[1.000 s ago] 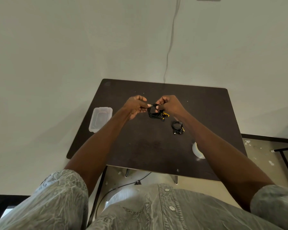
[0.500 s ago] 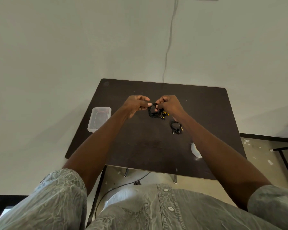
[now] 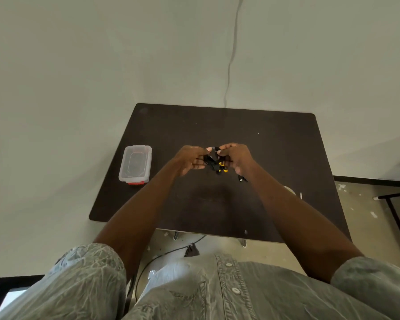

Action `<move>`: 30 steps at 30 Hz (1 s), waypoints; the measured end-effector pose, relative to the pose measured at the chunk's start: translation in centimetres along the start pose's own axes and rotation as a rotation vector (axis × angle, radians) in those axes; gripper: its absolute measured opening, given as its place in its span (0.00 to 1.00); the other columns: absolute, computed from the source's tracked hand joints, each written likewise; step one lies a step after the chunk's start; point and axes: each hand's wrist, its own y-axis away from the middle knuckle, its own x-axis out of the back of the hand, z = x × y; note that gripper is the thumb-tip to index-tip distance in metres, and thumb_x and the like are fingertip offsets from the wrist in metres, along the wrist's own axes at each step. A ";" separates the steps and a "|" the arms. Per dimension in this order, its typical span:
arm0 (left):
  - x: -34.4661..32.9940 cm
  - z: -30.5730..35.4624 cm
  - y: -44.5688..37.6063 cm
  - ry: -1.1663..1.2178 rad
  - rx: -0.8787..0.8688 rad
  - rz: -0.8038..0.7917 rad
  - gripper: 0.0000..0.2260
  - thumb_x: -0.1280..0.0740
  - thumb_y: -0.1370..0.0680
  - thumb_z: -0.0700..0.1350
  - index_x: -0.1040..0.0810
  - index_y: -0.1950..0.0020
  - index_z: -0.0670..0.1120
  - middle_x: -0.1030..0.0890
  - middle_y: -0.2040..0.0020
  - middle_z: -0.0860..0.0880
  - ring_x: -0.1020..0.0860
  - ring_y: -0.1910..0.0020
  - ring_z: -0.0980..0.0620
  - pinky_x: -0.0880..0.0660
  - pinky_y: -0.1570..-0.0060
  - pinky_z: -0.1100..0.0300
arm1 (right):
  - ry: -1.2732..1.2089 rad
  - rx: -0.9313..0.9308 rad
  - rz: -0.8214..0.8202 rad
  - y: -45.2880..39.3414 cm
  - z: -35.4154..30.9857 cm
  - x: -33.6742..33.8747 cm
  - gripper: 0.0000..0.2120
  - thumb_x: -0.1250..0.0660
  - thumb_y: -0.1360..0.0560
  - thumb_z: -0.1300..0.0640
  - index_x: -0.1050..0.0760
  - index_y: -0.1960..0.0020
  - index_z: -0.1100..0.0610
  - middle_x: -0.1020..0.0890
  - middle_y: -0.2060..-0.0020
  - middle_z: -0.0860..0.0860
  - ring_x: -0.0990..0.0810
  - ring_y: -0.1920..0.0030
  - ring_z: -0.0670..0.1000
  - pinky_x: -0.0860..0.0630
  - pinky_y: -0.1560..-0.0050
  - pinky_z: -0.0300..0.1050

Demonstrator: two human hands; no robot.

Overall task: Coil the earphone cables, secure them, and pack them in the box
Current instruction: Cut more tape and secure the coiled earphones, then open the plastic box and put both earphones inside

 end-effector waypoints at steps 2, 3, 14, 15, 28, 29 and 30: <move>-0.1 -1.1 -1.0 0.020 0.032 0.013 0.06 0.28 0.26 0.40 0.21 0.51 0.43 0.18 0.56 0.45 0.19 0.57 0.48 0.22 0.47 0.51 | -0.059 -0.084 0.059 -1.0 1.4 -0.3 0.11 0.34 0.27 0.73 0.26 0.62 0.59 0.22 0.66 0.55 0.23 0.66 0.51 0.24 0.68 0.42; -0.3 -1.9 -1.5 0.029 0.044 0.024 0.06 0.28 0.26 0.38 0.22 0.51 0.42 0.18 0.57 0.45 0.19 0.59 0.49 0.21 0.48 0.51 | -0.082 -0.112 0.089 -1.6 2.2 -0.5 0.11 0.34 0.27 0.73 0.26 0.62 0.60 0.22 0.66 0.55 0.23 0.65 0.52 0.24 0.68 0.42; -1.1 -8.9 -7.9 0.007 0.157 0.301 0.07 0.30 0.27 0.31 0.22 0.51 0.37 0.21 0.55 0.41 0.20 0.57 0.48 0.21 0.67 0.63 | -0.010 -0.237 0.250 -5.8 8.7 -0.4 0.13 0.39 0.25 0.73 0.26 0.62 0.60 0.22 0.64 0.55 0.21 0.64 0.50 0.20 0.66 0.42; -1.1 -9.5 -8.3 0.003 0.159 0.295 0.09 0.30 0.27 0.31 0.22 0.48 0.35 0.21 0.54 0.40 0.20 0.56 0.47 0.21 0.66 0.63 | 0.011 -0.247 0.286 -6.0 9.2 -0.4 0.13 0.39 0.25 0.73 0.25 0.64 0.60 0.22 0.65 0.55 0.21 0.65 0.51 0.19 0.65 0.43; 0.6 -9.7 -4.2 -0.392 -0.075 0.435 0.23 0.28 0.26 0.43 0.26 0.32 0.39 0.20 0.39 0.41 0.23 0.39 0.47 0.31 0.40 0.62 | 0.323 -0.036 0.412 -3.0 10.0 -1.2 0.11 0.39 0.29 0.69 0.18 0.54 0.63 0.19 0.58 0.54 0.23 0.57 0.49 0.24 0.51 0.45; 1.1 -9.7 -3.4 -0.421 -0.106 0.474 0.21 0.29 0.25 0.43 0.25 0.34 0.39 0.20 0.39 0.41 0.23 0.40 0.46 0.31 0.40 0.60 | 0.332 -0.003 0.389 -2.7 9.7 -1.4 0.12 0.40 0.29 0.70 0.18 0.54 0.63 0.19 0.59 0.54 0.23 0.57 0.49 0.24 0.52 0.45; 1.8 -9.8 -2.4 -0.453 -0.142 0.525 0.18 0.31 0.24 0.42 0.23 0.36 0.39 0.20 0.40 0.41 0.23 0.40 0.45 0.31 0.40 0.59 | 0.351 0.029 0.360 -2.3 9.6 -1.8 0.12 0.40 0.29 0.70 0.18 0.54 0.63 0.19 0.59 0.53 0.22 0.57 0.50 0.25 0.53 0.44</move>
